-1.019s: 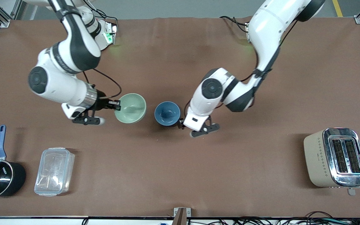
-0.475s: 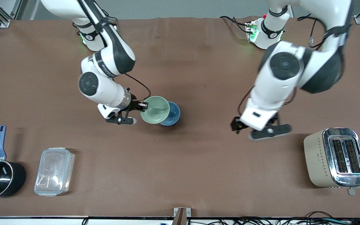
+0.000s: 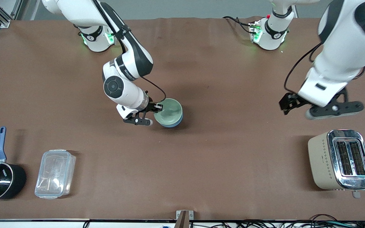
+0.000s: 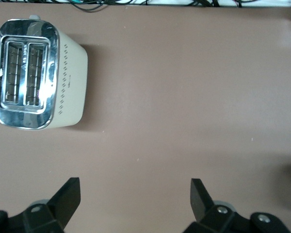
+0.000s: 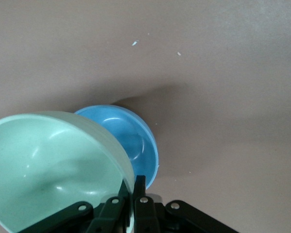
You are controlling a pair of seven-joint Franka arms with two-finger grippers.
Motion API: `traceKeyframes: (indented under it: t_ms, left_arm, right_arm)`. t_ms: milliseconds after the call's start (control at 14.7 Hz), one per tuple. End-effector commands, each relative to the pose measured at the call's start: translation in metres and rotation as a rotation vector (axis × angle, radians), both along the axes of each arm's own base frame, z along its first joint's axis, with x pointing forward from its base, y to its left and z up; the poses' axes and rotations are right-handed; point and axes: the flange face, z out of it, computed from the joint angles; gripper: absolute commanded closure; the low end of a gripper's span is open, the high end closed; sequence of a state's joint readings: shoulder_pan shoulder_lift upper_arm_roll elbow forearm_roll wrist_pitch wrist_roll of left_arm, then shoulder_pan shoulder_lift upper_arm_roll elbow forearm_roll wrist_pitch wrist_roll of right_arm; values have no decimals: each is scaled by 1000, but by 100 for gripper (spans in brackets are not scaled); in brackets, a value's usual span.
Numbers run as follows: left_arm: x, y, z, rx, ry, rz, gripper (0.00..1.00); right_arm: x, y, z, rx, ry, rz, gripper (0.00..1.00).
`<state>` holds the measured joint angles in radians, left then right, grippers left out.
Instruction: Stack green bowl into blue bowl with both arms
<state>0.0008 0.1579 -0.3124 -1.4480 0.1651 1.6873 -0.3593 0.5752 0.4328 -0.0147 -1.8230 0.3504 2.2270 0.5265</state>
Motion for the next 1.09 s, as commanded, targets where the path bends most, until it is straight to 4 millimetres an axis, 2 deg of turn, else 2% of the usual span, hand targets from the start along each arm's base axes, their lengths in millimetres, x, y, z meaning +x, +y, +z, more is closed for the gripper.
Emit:
traceKeyframes:
  t_ms: [0,204,407,475,543,679,747,883,1019]
  left_arm:
    - [-12,32,14,-37,22,-39,0]
    - [-24,44,30,-47,32,-40,0]
    - [-31,50,38,-38,42,-52,0]
    - [-35,52,43,-36,39,-66,0]
    - [-35,58,45,-46,39,-64,0]
    - [-38,67,45,-62,43,-45,0]
    - [-43,66,40,-63,53,-45,0]
    - [-53,78,36,-68,63,-40,0]
    - [-62,78,33,-68,62,-63,0]
  right_arm:
    - [-11,7,-4,-6,10,2,95]
    - [-19,15,-7,-10,12,18,96]
    - [-26,16,-20,-43,18,46,96]
    - [-25,16,-30,-48,19,43,96]
    - [-22,14,-32,-44,6,36,96]
    - [-22,14,-35,-46,9,34,96]
    - [-22,14,-35,-46,6,33,96]
    - [-21,15,-41,-45,-2,30,96]
    - [-19,14,-43,-42,-10,23,96]
